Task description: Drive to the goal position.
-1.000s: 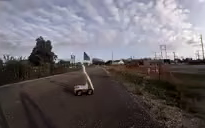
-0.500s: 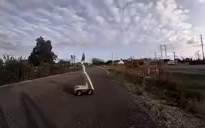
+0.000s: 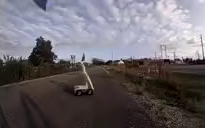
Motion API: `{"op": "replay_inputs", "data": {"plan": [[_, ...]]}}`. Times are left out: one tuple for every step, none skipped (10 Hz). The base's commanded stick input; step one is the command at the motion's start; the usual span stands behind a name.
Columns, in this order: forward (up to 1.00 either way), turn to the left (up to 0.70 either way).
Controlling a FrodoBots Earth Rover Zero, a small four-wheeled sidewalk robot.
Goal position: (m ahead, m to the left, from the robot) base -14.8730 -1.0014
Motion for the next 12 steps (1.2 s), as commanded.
{"op": "replay_inputs", "data": {"plan": [[-0.05,0.0],[-0.09,0.0],[-0.12,0.0],[-0.53,0.0],[-0.63,0.0],[-0.64,0.0],[-0.66,0.0],[-0.67,0.0],[-0.67,0.0],[-0.67,0.0],[-0.67,0.0],[-0.67,0.0]]}}
